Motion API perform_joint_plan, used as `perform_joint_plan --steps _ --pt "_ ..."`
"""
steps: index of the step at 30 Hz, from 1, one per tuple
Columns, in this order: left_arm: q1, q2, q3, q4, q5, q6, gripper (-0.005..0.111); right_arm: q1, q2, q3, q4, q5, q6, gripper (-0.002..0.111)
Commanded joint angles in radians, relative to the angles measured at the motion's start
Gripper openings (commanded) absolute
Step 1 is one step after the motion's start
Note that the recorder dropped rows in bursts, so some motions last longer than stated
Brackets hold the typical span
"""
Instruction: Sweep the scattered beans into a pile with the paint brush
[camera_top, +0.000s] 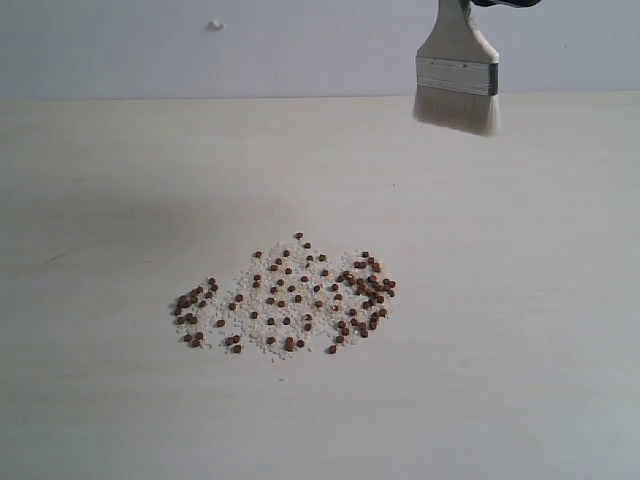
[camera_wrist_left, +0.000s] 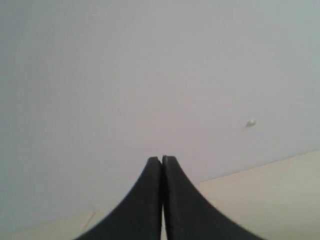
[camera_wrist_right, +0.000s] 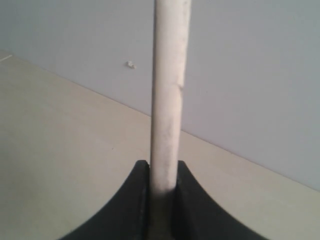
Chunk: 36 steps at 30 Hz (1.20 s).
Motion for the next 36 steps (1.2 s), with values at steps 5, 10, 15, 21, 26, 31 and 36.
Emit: perform_joint_plan --steps 5,10,15,21,26,31,36 --pt "-0.004 -0.005 0.018 -0.167 -0.025 -0.201 0.000 -0.004 0.000 0.002 0.002 -0.002 -0.008 0.000" --pt "-0.004 -0.005 0.078 -0.165 -0.023 -0.201 0.000 -0.004 0.000 0.002 0.002 -0.002 -0.008 0.000" --pt "-0.004 -0.005 0.080 -0.165 -0.011 -0.201 0.000 -0.004 0.002 0.002 0.002 0.002 -0.008 0.000" --pt "-0.004 -0.005 0.080 -0.167 -0.008 -0.289 0.000 -0.004 0.033 0.002 0.002 0.002 -0.011 0.000" --pt "-0.004 -0.005 0.080 -0.167 0.018 -0.290 0.000 -0.004 0.067 0.002 0.002 0.014 -0.025 0.000" --pt "-0.004 -0.005 0.080 -0.167 0.080 -0.334 0.000 -0.004 0.074 0.011 0.005 0.020 -0.050 0.000" --pt "-0.004 -0.005 0.080 -0.165 0.005 -0.334 0.000 0.007 -0.031 0.211 0.824 0.000 -0.875 0.000"
